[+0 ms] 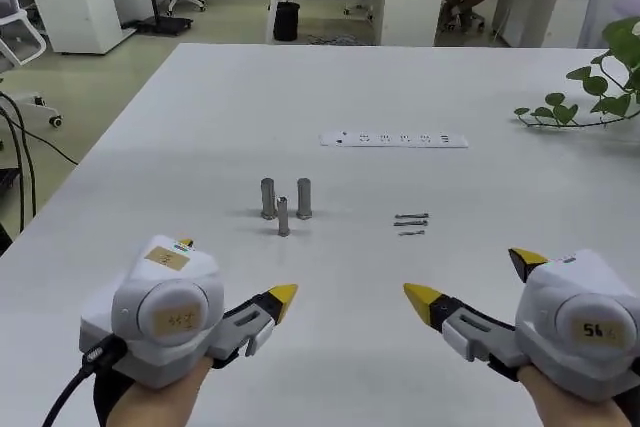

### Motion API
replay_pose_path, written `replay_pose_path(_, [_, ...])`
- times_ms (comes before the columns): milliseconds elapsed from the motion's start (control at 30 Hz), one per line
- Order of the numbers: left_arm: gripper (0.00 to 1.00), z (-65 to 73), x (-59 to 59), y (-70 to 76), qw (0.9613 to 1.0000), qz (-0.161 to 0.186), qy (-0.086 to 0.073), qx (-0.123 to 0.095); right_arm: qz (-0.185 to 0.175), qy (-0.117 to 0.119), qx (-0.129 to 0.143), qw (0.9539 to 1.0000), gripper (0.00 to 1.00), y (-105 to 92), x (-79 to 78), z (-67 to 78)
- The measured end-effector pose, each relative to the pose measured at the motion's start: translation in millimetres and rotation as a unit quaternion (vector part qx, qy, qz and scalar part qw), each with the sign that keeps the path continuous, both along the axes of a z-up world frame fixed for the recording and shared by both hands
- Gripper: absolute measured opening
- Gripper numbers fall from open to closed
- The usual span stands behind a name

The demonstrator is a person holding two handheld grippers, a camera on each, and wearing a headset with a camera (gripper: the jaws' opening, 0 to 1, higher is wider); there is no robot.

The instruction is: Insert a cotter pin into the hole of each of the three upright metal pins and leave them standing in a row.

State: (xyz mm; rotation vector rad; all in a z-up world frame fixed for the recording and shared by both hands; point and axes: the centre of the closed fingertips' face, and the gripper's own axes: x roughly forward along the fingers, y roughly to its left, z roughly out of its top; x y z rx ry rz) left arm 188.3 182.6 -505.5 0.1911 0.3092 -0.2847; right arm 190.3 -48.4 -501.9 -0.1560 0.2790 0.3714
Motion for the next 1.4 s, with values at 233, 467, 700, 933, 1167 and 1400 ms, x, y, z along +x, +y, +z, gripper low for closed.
replay_pose_path(233, [0.64, -8.9, 7.7, 12.1, 0.9993, 0.016, 0.024, 0.023, 0.008, 0.041, -0.045, 0.9981, 0.65, -7.2, -0.9, -6.1])
replay_pose_path(467, [0.58, -4.2, 30.1, 14.5, 0.9996, 0.009, 0.026, 0.011, -0.001, 0.057, -0.022, 0.9981, 0.66, -21.3, 0.8, -3.9])
replay_pose_path(700, [0.4, -15.8, 59.2, 5.5, 0.9988, -0.021, 0.045, 0.0, 0.032, 0.065, -0.031, 0.9969, 0.62, -11.2, 3.8, 3.6])
replay_pose_path(933, [0.36, -24.2, 89.6, -5.9, 0.9979, -0.044, 0.047, -0.002, 0.055, 0.053, -0.025, 0.9967, 0.61, 2.5, 14.4, 8.3])
replay_pose_path(1167, [0.3, -37.1, 114.4, -16.5, 0.9963, -0.067, 0.054, -0.002, 0.076, 0.055, -0.019, 0.9954, 0.6, 15.9, 23.9, -2.6])
replay_pose_path(1400, [0.26, -53.5, 139.9, -22.8, 0.9949, -0.08, 0.063, 0.003, 0.081, 0.056, -0.002, 0.9952, 0.6, 20.2, 32.9, -10.9])
